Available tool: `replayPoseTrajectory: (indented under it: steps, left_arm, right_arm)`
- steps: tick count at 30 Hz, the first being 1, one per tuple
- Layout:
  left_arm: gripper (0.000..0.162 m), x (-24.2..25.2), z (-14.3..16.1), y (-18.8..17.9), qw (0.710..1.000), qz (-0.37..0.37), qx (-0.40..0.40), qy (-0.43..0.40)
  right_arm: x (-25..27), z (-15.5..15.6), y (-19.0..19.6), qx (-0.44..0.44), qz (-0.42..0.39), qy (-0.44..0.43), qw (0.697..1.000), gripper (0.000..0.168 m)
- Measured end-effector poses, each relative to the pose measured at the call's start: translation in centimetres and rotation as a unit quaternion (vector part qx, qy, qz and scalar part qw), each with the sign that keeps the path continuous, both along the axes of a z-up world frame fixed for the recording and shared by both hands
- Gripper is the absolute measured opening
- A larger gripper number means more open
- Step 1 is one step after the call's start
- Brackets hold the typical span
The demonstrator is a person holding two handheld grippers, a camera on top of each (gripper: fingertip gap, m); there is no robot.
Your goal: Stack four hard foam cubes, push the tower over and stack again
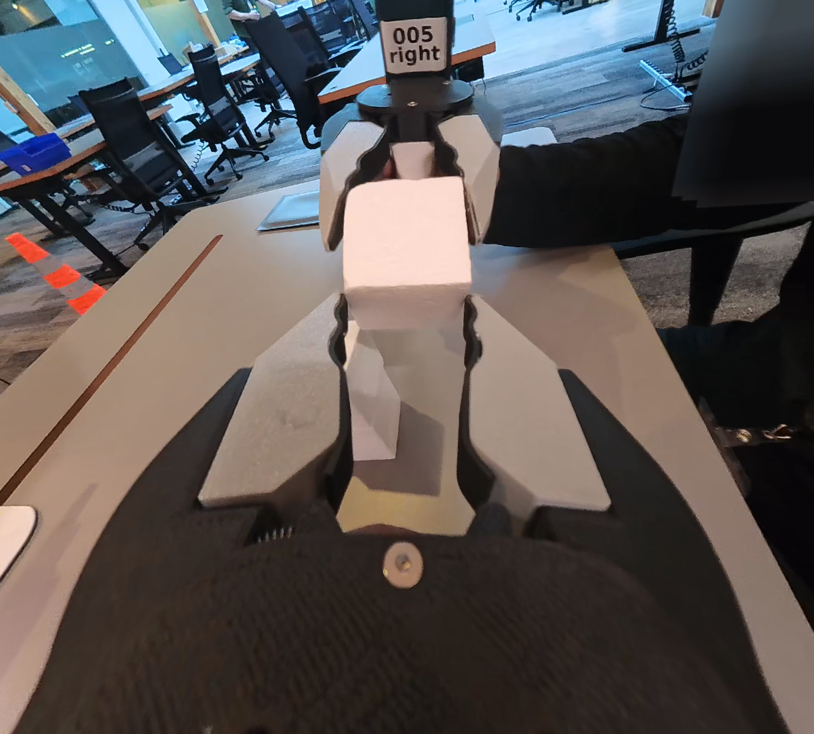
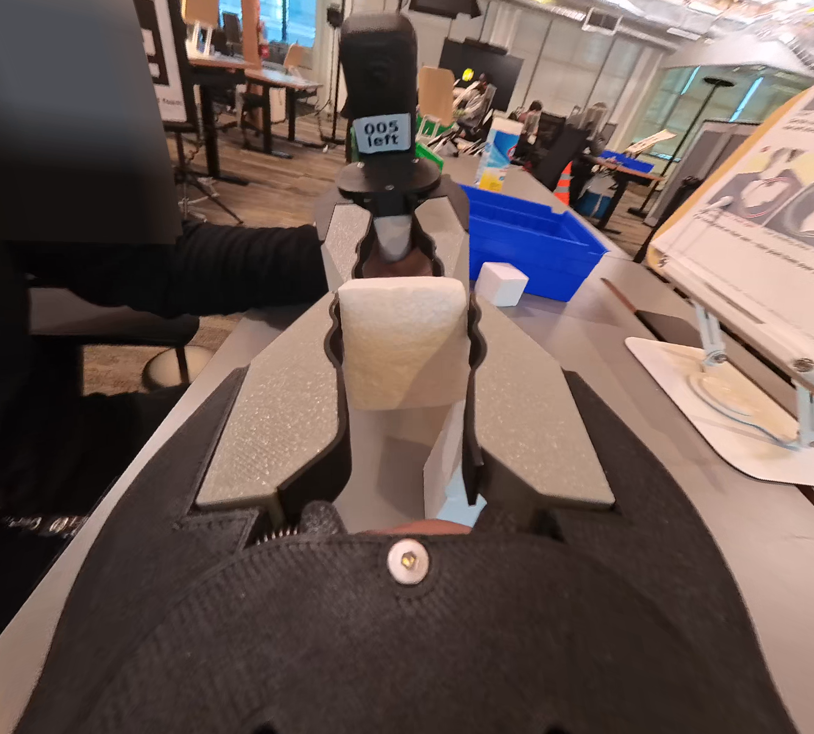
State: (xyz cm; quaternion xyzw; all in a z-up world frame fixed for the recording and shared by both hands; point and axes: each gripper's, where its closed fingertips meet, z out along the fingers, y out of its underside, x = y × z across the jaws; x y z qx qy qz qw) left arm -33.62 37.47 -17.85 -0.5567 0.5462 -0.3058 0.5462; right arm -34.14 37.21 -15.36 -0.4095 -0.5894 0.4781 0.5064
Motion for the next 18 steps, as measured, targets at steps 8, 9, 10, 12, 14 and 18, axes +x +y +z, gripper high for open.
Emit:
replayPoseTrajectory:
  steps: [8,9,10,12,14,18]
  left_arm:
    - [0.050,-0.4,1.4,-0.3,0.999,-0.012,-0.015,-0.039]
    - [0.050,-0.5,1.6,-0.3,0.999,-0.014,-0.017,-0.047]
    - [0.050,-0.6,1.8,-0.3,0.998,-0.014,-0.018,-0.051]
    - [0.050,-0.7,1.8,-0.3,0.998,-0.013,-0.017,-0.050]
    - [0.050,-0.7,1.7,-0.3,0.999,-0.013,-0.016,-0.048]
    - [0.050,-0.6,1.5,-0.3,0.999,-0.010,-0.013,-0.042]
  right_arm:
    - [0.0,-0.3,-0.1,-0.017,0.013,-0.006,1.000,0.055]
    - [0.0,-0.6,-0.1,-0.014,0.012,-0.013,1.000,0.055]
    - [-0.1,-0.8,0.0,-0.011,0.009,-0.016,1.000,0.055]
    - [-0.2,-1.0,0.0,-0.008,0.007,-0.022,1.000,0.055]
    - [-0.2,-1.0,0.0,-0.008,0.008,-0.023,1.000,0.055]
    - [-0.1,-0.9,0.0,-0.015,0.009,-0.017,1.000,0.055]
